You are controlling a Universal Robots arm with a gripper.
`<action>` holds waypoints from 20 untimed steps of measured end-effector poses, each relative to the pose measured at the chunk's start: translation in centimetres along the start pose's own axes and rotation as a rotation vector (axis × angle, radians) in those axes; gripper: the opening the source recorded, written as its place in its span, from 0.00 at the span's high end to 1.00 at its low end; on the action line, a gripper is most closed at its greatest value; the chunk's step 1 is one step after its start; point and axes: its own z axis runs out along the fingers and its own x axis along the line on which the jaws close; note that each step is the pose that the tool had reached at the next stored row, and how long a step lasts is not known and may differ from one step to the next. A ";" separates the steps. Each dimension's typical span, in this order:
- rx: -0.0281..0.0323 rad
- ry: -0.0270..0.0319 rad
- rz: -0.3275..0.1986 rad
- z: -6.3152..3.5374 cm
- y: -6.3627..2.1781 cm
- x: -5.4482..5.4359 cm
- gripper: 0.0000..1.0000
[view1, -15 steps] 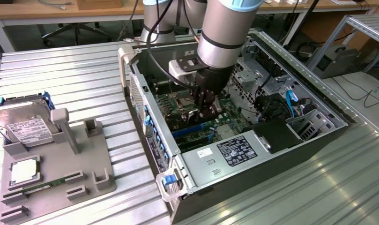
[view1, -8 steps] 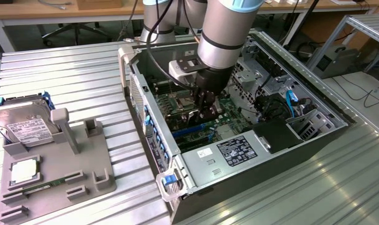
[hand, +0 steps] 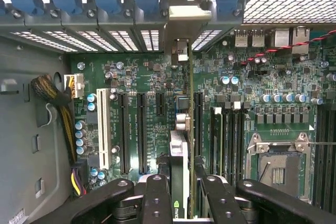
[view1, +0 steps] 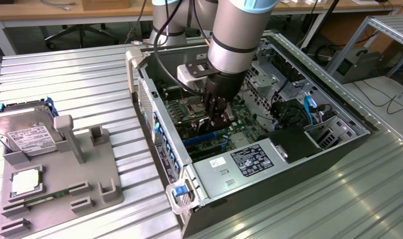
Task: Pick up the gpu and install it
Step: 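Insert the gpu into the slot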
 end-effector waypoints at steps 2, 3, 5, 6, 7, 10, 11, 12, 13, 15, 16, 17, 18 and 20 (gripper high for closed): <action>0.0000 0.0000 0.000 0.00 0.08 0.0 0.73; 0.0000 0.0000 0.000 0.00 0.16 0.0 0.73; 0.0002 0.0000 0.000 0.00 0.26 0.0 0.73; 0.0003 0.0000 0.000 0.00 0.29 0.0 0.73; 0.0005 -0.0002 0.000 0.01 0.36 0.0 0.73; 0.0008 0.0000 0.000 0.11 0.42 0.0 0.73; 0.0008 -0.0002 0.000 0.16 0.44 0.0 0.73; 0.0008 0.0000 0.000 0.20 0.45 0.0 0.73; 0.0007 0.0000 0.000 0.24 0.46 0.0 0.73; 0.0008 0.0001 0.000 0.27 0.48 0.0 0.73; 0.0007 0.0002 0.000 0.27 0.49 0.0 0.73; 0.0007 0.0004 0.000 0.27 0.50 0.0 0.73; 0.0007 0.0006 0.000 0.28 0.50 0.0 0.73; -0.0001 0.0015 0.001 0.32 0.50 0.0 0.73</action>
